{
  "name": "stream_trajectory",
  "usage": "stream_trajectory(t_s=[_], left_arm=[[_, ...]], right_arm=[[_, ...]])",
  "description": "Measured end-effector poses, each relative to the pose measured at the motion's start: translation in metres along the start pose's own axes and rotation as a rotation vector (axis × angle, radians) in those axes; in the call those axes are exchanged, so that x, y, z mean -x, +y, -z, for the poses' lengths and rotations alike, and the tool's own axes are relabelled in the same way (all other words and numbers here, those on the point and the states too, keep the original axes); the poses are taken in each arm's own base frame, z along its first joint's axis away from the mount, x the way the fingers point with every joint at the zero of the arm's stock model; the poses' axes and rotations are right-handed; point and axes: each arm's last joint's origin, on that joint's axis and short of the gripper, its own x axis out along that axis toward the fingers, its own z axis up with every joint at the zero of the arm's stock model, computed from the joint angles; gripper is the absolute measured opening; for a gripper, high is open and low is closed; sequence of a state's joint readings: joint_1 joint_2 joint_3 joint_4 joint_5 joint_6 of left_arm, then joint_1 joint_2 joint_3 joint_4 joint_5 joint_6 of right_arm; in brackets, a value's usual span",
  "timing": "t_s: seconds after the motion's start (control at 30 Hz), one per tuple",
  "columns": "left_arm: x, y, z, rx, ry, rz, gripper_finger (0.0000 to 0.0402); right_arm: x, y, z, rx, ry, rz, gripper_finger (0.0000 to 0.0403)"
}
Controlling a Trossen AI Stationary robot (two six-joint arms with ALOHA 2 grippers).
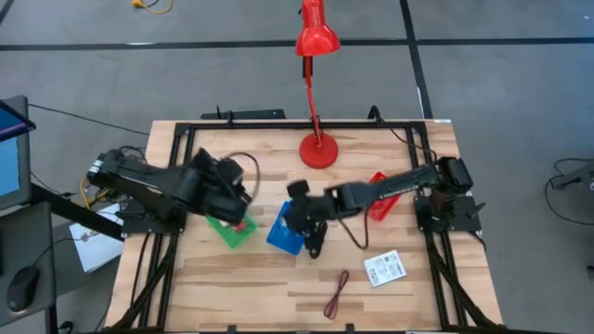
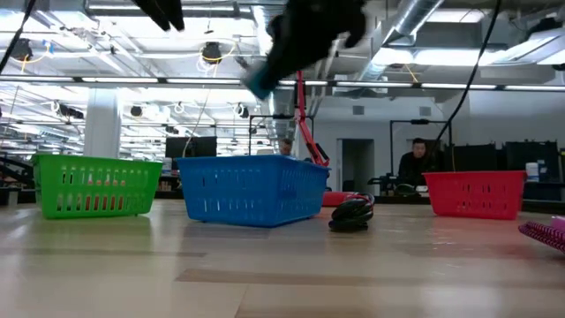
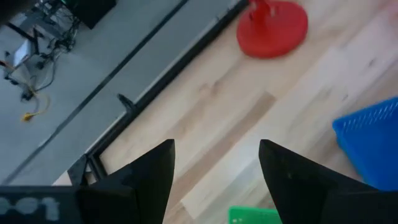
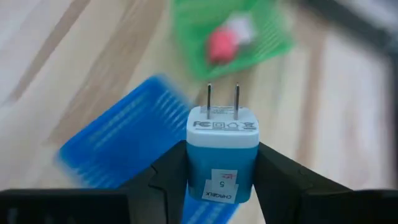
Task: Pick and place items into bin
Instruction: Put the blue charger adapter into the green basket
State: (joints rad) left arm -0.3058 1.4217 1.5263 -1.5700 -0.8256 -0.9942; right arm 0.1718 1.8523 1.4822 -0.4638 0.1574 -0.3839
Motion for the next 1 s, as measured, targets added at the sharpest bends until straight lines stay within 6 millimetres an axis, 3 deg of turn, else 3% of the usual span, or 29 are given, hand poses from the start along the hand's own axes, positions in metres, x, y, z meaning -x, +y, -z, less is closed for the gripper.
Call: stream_trajectory(t_s=[0.23, 0.47, 0.6, 0.77, 1.0], left_arm=[[0.031, 0.068, 0.001, 0.183, -0.176, 0.054, 0.0224], [0.044, 0.106, 0.006, 0.294, -0.261, 0.094, 0.0224], [0.045, 0.107, 0.007, 0.296, -0.263, 0.094, 0.0224], [0.042, 0.099, 0.005, 0.258, -0.247, 0.085, 0.0224], [0.036, 0.083, 0.003, 0.208, -0.209, 0.069, 0.0224]], right_arm=[[-0.002, -0.044, -0.008, -0.053, -0.247, 0.069, 0.0146], [-0.045, -0.033, -0.016, 0.006, -0.421, 0.024, 0.0140], [-0.078, -0.025, -0.011, 0.013, -0.473, 0.044, 0.0142], [-0.108, -0.023, -0.020, 0.021, -0.496, 0.041, 0.0149], [-0.152, -0.018, -0.027, -0.007, -0.374, -0.036, 0.0140]])
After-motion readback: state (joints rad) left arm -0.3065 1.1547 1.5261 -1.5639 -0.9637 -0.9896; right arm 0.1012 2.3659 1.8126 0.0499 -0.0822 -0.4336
